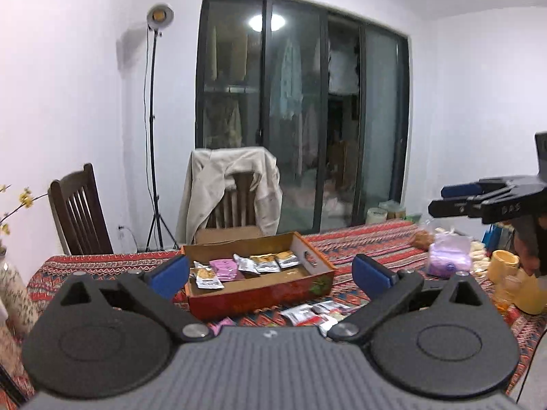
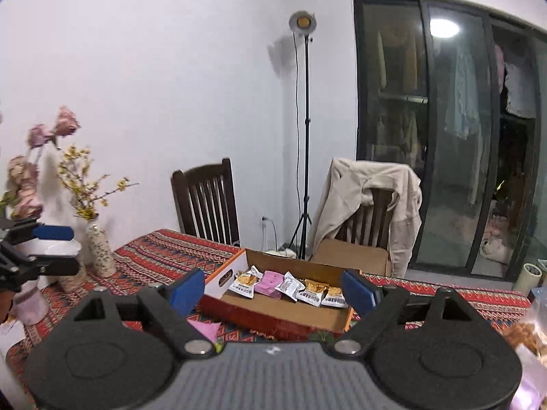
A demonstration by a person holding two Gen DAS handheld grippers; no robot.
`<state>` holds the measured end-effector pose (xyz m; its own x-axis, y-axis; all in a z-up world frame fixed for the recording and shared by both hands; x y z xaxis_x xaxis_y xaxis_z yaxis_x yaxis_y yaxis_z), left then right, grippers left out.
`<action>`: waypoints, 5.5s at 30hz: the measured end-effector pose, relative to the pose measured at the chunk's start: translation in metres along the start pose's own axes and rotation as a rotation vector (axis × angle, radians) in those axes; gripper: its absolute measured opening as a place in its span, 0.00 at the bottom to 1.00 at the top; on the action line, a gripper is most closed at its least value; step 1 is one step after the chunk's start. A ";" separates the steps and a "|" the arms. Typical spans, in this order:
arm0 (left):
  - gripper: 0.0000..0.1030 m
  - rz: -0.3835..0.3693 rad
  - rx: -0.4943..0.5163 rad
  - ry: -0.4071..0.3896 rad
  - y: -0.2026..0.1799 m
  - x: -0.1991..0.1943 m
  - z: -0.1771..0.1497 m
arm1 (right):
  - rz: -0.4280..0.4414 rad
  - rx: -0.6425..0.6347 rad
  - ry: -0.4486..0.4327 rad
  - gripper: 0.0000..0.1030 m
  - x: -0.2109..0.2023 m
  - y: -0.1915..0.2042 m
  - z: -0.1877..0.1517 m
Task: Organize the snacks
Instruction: 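Withdraw both tools from the box back toward the snack pile, then grasp a pumpkin-seed oat bar with the left gripper while the right gripper grasps another oat bar, then carry both oat bars into the cardboard box and open both grippers, then withdraw both tools from the box toward the remaining snacks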
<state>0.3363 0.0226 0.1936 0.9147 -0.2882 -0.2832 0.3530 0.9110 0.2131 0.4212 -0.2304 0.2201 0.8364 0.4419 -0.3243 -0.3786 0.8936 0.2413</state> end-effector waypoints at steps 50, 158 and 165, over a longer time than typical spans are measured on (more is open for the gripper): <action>0.84 -0.201 0.233 0.361 -0.005 0.212 -0.220 | -0.192 -0.141 0.212 0.41 0.209 0.042 -0.217; 1.00 0.188 -0.084 0.068 -0.089 -0.041 -0.136 | -0.079 -0.082 0.001 0.87 -0.063 -0.013 -0.174; 1.00 0.142 -0.060 0.194 -0.126 -0.038 -0.201 | -0.129 0.057 0.068 0.87 -0.076 -0.018 -0.291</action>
<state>0.2175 -0.0218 -0.0100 0.8972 -0.0993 -0.4303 0.2061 0.9559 0.2091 0.2490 -0.2568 -0.0258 0.8470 0.3296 -0.4170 -0.2448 0.9383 0.2444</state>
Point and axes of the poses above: each gripper's, at about its wrist camera, not at the fingertips, and x roughly the way its jaws point, y to its left, z to its top, the point moved 9 cm from there along x, roughly the way its jaws point, and after that the axes turned 14 degrees about x, right-handed, at the moved point
